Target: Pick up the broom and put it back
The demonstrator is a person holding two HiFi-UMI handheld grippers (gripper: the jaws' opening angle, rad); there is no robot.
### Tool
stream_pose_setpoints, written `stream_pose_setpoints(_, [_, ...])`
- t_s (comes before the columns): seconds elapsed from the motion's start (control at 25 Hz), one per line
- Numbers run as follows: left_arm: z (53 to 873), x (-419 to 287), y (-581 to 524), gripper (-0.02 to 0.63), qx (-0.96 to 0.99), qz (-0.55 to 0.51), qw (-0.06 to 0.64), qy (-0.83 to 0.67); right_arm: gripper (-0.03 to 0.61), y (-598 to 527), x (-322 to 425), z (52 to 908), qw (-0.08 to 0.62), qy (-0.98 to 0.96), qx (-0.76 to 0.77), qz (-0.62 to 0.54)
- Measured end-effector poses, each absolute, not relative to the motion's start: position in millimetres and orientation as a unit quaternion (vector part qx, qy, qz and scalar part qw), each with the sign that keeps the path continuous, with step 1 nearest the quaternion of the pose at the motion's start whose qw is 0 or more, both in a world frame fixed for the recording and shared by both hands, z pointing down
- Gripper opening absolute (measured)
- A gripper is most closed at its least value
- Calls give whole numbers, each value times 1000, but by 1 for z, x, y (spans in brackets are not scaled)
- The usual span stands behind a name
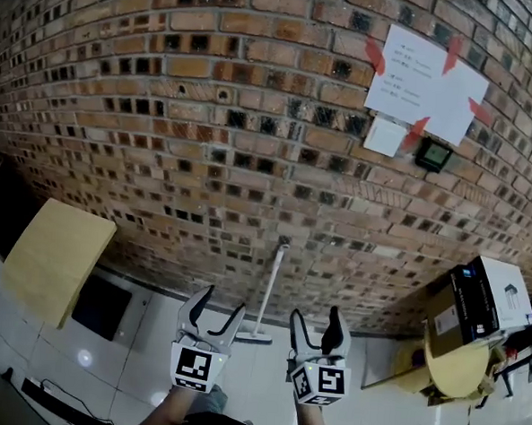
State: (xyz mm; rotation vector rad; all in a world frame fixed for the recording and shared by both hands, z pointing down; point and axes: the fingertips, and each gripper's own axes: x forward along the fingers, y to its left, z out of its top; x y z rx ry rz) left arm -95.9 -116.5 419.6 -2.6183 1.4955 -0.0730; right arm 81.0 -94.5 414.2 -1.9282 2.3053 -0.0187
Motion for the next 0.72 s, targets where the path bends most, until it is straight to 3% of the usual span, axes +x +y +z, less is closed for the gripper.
stream_pose_setpoints(0.16, [438, -73, -36, 279, -856, -41, 29, 515, 362, -27, 92, 440, 32, 801, -598, -15])
stream_pose_setpoints(0.24, [447, -61, 14, 279, -855, -62, 12, 514, 401, 10, 94, 469, 2, 817, -574, -52])
stream_pose_setpoints(0.72, [384, -73, 84, 276, -856, -15, 61, 513, 413, 85, 112, 399, 51, 791, -610, -4])
